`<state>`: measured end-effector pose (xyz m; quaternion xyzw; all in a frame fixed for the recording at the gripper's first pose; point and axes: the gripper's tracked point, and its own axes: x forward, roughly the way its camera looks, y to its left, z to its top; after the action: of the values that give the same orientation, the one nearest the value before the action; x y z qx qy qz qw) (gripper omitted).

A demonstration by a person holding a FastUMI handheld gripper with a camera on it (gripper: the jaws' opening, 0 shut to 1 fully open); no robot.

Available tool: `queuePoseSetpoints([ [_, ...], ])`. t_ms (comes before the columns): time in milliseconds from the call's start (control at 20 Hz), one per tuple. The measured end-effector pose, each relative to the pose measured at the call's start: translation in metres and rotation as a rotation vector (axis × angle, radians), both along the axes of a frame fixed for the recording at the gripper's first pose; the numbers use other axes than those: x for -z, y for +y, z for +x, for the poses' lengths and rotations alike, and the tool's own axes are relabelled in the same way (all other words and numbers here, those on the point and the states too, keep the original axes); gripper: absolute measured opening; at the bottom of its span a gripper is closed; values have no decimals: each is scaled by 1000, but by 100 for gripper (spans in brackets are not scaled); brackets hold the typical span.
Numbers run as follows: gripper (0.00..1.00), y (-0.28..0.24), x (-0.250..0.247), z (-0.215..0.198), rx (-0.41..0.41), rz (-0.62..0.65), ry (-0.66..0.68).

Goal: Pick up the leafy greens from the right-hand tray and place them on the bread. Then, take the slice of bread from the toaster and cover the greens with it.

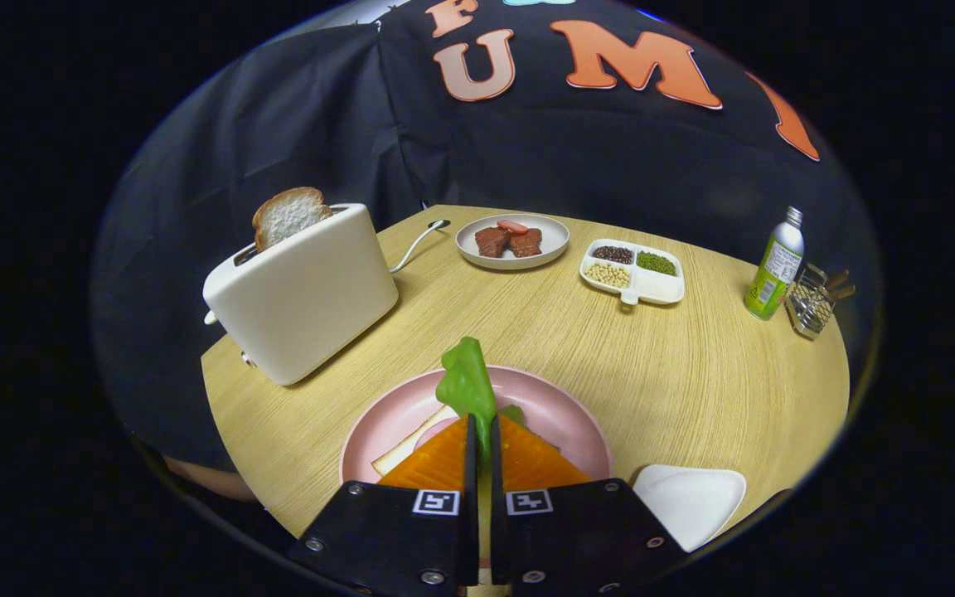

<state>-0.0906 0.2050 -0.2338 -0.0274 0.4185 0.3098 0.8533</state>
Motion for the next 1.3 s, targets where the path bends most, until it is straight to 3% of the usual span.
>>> queuePoseSetpoints([
  [300, 20, 19, 8, -25, -82, -22, 57],
  [550, 39, 28, 1, -27, -85, -8, 83],
  [1150, 83, 71, -85, 26, -36, 99, 43],
  [1300, 86, 93, -113, 38, -34, 144, 53],
])
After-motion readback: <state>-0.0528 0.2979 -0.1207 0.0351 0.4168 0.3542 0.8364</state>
